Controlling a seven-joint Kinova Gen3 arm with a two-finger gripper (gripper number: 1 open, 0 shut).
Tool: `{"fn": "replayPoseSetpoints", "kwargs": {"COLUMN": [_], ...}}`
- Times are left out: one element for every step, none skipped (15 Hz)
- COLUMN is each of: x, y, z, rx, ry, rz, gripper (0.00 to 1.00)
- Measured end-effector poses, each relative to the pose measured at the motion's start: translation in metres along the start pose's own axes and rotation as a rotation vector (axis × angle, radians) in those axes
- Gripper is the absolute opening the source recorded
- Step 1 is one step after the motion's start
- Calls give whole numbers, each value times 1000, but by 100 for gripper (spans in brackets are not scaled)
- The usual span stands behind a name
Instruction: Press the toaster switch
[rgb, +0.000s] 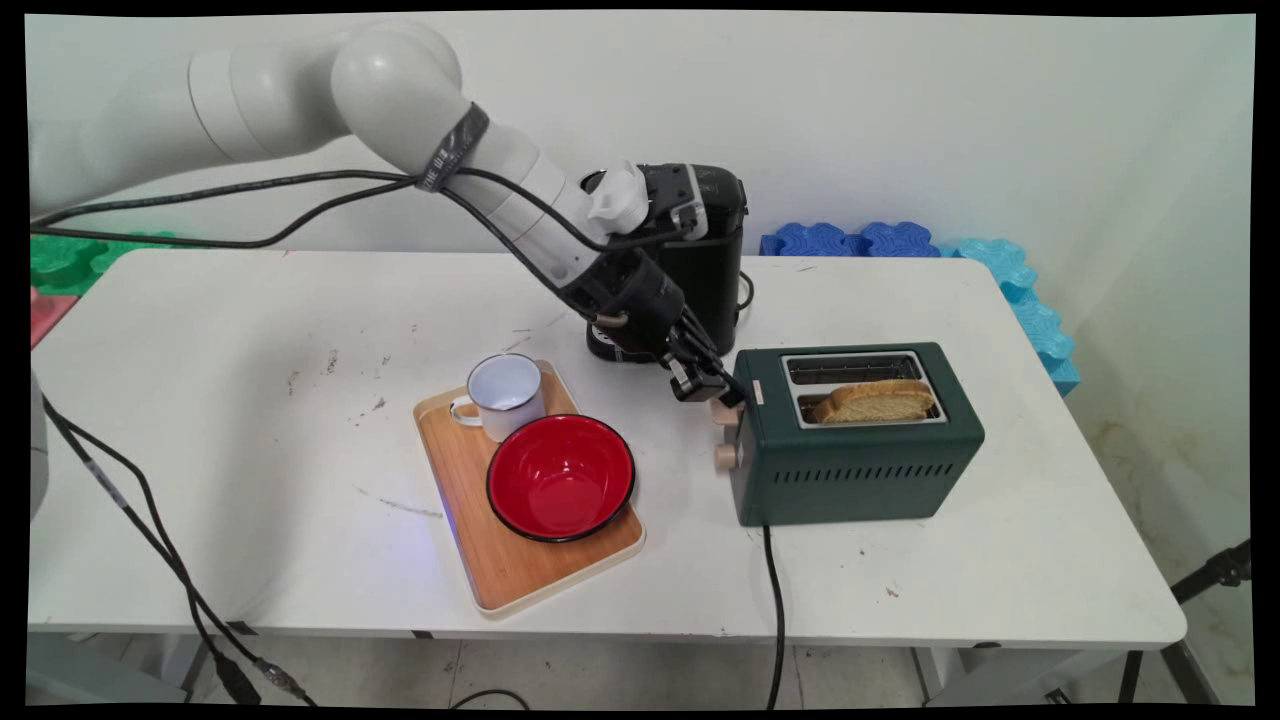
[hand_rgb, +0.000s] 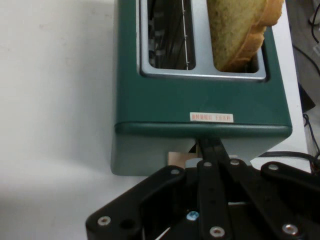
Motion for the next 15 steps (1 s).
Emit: {"fn": "replayPoseSetpoints", "kwargs": {"x": [-1, -2, -3, -4, -6, -8, -9, -11, -14, -16, -18, -20, -23, -25, -27], "y": [-1, -2, -3, -3, -3, -3, -3, -3, -3, -3, -3, -3, -3, -3, -2], "z": [1, 2, 4, 5, 6, 7, 8, 10, 11, 13, 15, 17, 19, 21, 24], "rx": [1, 2, 3, 3, 3, 3, 3, 3, 4, 5, 6, 7, 9, 11, 13], "ry": [-2, -3, -5, -6, -7, -9, -11, -12, -14, -14, -16, -17, -18, -18, -17], "rz": [2, 4, 5, 6, 6, 6, 6, 5, 3, 0, -3, -5, -8, -11, -15], "gripper": [0, 0, 0, 0, 0, 0, 0, 0, 0, 0, 0, 0, 0, 0, 0]}}
